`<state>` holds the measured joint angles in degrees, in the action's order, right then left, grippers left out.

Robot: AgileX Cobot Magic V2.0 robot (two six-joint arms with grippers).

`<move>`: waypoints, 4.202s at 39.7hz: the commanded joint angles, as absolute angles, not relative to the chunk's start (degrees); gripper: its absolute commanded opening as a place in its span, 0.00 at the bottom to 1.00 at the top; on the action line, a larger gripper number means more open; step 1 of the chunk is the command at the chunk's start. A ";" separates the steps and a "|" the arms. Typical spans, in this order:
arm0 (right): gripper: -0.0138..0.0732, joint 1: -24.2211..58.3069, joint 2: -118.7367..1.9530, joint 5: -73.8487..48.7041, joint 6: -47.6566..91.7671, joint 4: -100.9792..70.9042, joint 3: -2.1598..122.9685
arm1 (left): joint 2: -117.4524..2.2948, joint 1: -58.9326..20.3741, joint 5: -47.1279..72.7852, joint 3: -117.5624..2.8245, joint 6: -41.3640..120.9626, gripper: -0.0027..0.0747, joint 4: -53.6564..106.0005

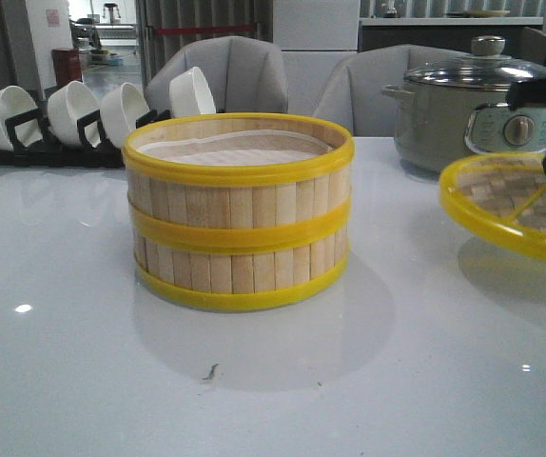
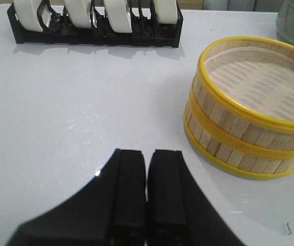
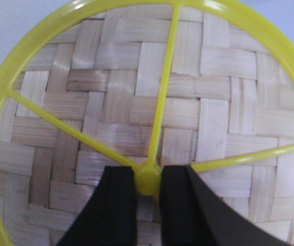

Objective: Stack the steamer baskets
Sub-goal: 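Grasp the lid's yellow center knob with the right gripper and lift, then carry the lid over the stack and lower it onto the top basket, then open the right gripper and raise it off the lid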

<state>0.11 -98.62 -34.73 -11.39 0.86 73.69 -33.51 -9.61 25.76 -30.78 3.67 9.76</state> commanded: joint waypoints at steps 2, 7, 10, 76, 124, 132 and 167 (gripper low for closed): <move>0.22 2.76 -92.61 -34.84 -11.41 1.04 80.01 | -33.54 -9.89 21.32 -32.47 3.50 0.14 10.11; 0.22 6.43 -91.42 -38.61 -11.41 1.04 85.78 | -33.54 -9.89 21.32 -32.47 3.50 0.14 10.11; 0.22 9.20 -91.35 -41.20 -11.41 1.04 89.75 | -33.54 -9.89 21.32 -32.47 3.50 0.14 10.11; 0.22 32.63 -113.60 -49.54 -11.41 1.09 117.39 | -33.54 -9.89 21.32 -32.47 3.50 0.14 10.11; 0.67 32.56 -113.60 -47.08 -11.36 1.22 117.39 | -33.54 -9.89 21.32 -32.47 3.50 0.14 10.11; 0.67 32.56 -113.19 -47.08 -11.36 1.78 117.39 | -33.54 -9.89 21.32 -32.47 3.50 0.14 10.11; 0.67 14.02 -71.33 -34.53 -11.41 8.65 77.71 | -33.54 -9.89 21.32 -32.47 3.50 0.14 10.11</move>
<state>17.01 -78.81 -40.32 -11.50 7.74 80.95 -33.51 -9.61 25.76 -30.78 3.67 9.65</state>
